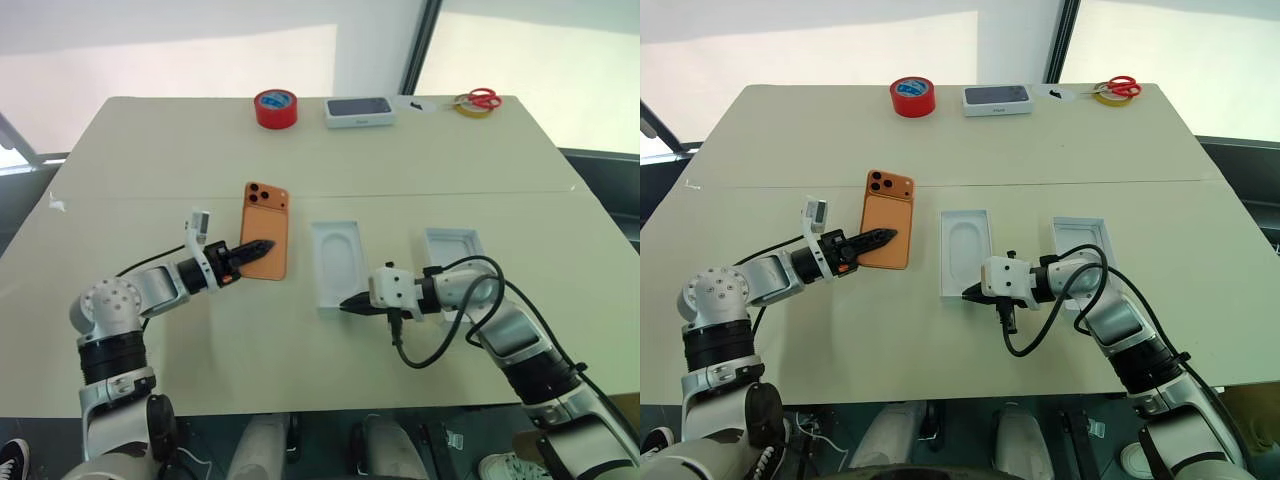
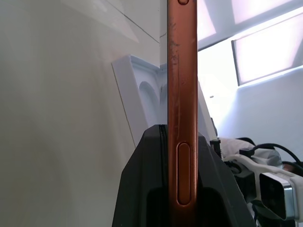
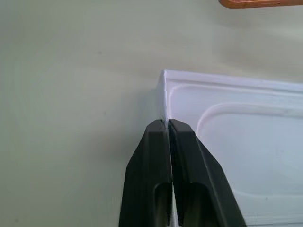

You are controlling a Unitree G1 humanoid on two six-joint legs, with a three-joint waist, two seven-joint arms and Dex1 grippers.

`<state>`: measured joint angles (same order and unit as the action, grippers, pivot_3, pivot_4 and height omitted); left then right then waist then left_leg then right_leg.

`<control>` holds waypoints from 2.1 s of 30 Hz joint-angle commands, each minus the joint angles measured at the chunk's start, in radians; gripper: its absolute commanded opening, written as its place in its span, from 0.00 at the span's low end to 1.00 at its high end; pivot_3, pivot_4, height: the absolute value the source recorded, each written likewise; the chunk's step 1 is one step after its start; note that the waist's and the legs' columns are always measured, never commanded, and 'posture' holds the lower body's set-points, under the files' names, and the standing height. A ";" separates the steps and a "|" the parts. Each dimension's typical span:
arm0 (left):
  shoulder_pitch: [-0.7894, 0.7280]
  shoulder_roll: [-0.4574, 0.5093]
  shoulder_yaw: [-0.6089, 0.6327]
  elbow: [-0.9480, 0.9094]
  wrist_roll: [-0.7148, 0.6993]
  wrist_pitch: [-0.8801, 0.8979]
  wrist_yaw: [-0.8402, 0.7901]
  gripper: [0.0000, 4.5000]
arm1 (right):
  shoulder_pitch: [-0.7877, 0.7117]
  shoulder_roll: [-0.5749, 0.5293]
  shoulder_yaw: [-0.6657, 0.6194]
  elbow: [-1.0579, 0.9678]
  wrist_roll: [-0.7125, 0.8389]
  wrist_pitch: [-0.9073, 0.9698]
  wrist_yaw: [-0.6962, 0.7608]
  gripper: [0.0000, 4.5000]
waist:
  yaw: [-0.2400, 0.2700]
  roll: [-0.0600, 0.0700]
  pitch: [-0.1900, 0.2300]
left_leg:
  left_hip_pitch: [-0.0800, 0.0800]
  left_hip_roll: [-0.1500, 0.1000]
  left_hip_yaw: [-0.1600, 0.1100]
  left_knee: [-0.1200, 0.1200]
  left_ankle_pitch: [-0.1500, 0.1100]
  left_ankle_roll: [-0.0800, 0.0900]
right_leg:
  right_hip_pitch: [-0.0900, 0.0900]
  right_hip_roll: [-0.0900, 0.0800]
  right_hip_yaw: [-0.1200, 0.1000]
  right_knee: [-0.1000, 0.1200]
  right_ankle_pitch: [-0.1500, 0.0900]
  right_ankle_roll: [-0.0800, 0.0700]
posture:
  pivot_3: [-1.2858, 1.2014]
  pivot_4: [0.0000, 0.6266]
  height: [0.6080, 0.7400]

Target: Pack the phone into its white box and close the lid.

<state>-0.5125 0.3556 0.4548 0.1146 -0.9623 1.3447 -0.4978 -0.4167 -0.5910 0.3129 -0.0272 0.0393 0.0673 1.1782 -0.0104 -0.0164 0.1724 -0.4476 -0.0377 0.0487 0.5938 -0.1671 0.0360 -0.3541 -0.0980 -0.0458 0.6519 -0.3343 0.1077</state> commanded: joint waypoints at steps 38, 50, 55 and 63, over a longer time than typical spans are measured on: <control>-0.085 -0.256 -0.061 0.074 -0.016 -0.113 0.160 0.00 | -0.132 -0.039 -0.189 0.217 0.069 -0.028 -0.111 0.75 | -0.001 -0.001 0.000 | -0.001 0.000 0.000 0.002 0.001 0.000 | 0.005 0.001 -0.001 0.000 0.000 0.000 | 0.52 0.24 0.96; -0.067 -0.253 -0.130 0.041 0.017 -0.128 0.163 0.75 | -0.125 -0.029 -0.175 0.230 0.042 -0.056 -0.127 0.77 | 0.002 -0.001 0.001 | 0.003 0.000 0.000 0.004 0.001 0.000 | 0.011 0.001 -0.002 -0.001 0.000 0.000 | 0.52 0.24 0.96; -0.081 -0.172 -0.174 -0.012 0.023 -0.110 0.118 0.75 | -0.128 -0.020 -0.167 0.228 0.045 -0.054 -0.127 0.77 | -0.001 -0.001 0.001 | 0.004 0.000 -0.001 0.003 0.001 0.000 | 0.011 0.001 -0.002 -0.001 0.000 0.000 | 0.52 0.24 0.96; -0.098 0.031 -0.253 -0.046 0.067 -0.138 -0.048 0.76 | -0.141 -0.009 -0.161 0.242 0.051 -0.044 -0.117 0.71 | 0.003 0.000 0.001 | 0.004 0.000 -0.001 0.002 0.000 0.000 | 0.011 0.001 -0.002 -0.002 0.000 0.000 | 0.52 0.24 0.96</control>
<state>-0.5893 0.3735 0.2081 0.0853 -0.9002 1.2301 -0.5125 -0.5360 -0.6040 0.1595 0.2236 0.0812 0.0245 1.0587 -0.0074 -0.0166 0.1732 -0.4436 -0.0381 0.0472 0.5963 -0.1667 0.0356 -0.3439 -0.0975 -0.0483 0.6500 -0.3343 0.1077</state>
